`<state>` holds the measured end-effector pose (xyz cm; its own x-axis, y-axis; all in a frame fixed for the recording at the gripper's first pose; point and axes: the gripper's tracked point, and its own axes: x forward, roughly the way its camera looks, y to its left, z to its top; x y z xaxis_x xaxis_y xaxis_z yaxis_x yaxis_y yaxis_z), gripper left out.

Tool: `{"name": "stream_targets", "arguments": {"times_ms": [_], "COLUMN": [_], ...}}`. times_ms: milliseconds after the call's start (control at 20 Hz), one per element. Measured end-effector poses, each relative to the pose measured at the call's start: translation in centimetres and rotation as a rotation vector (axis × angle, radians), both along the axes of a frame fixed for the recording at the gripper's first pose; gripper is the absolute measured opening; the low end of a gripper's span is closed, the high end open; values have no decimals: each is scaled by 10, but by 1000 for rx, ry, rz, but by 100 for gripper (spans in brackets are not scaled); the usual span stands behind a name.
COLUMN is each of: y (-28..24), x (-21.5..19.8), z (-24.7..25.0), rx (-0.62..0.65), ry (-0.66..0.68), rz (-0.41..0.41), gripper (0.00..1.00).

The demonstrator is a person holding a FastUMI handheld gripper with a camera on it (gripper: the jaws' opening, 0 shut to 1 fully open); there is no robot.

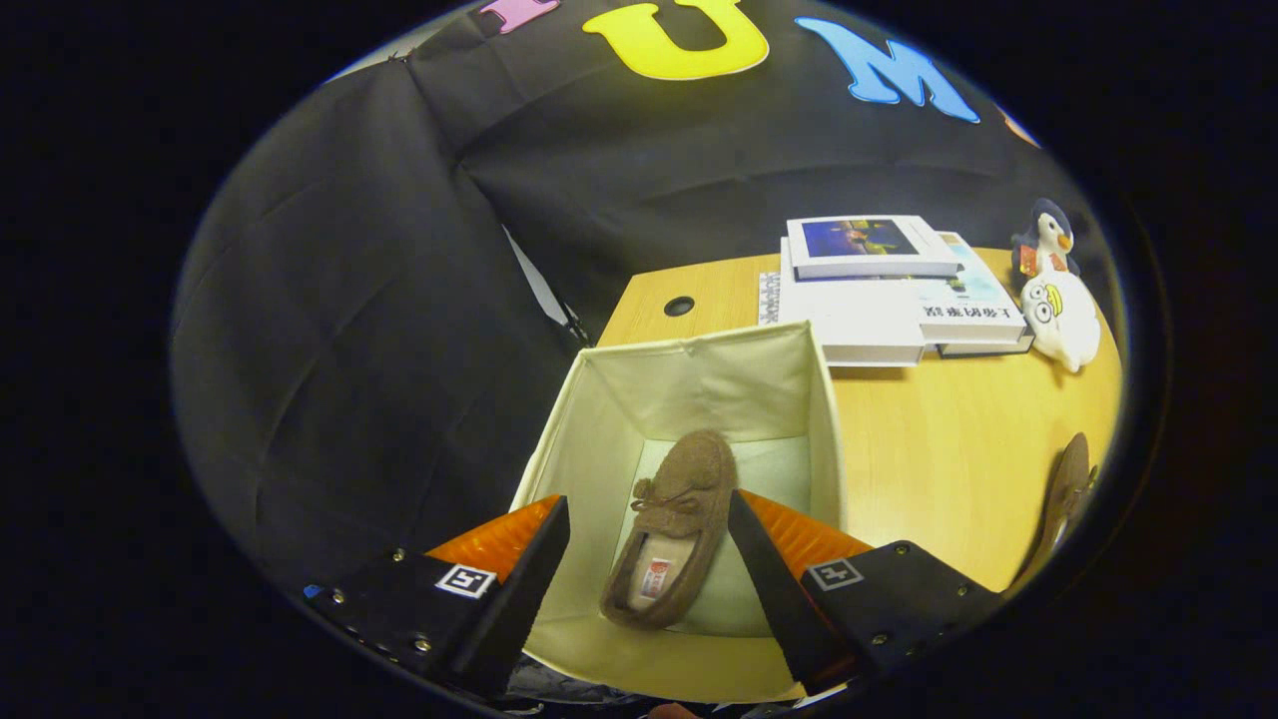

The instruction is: Open the storage box then place both shoes into the box .Put the left shoe in first, then the right shoe, with the right side of both shoes facing outward in a uniform manner.

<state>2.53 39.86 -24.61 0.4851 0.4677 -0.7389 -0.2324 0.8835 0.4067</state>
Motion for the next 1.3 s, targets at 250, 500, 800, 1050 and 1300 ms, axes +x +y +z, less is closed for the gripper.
{"name": "stream_targets", "arguments": {"times_ms": [250, 500, 800, 1050, 1300], "y": [-69, -143, -230, -295, -355], "x": [5, 2, -9, -20, -37], "z": [22, 27, 23, 11, -11], "rx": [-67, -110, -165, -205, -260], "ry": [-75, -99, -112, -105, -77], "rz": [-5, -31, -81, -141, -194], "gripper": [98, 98, 97, 97, 97]}}
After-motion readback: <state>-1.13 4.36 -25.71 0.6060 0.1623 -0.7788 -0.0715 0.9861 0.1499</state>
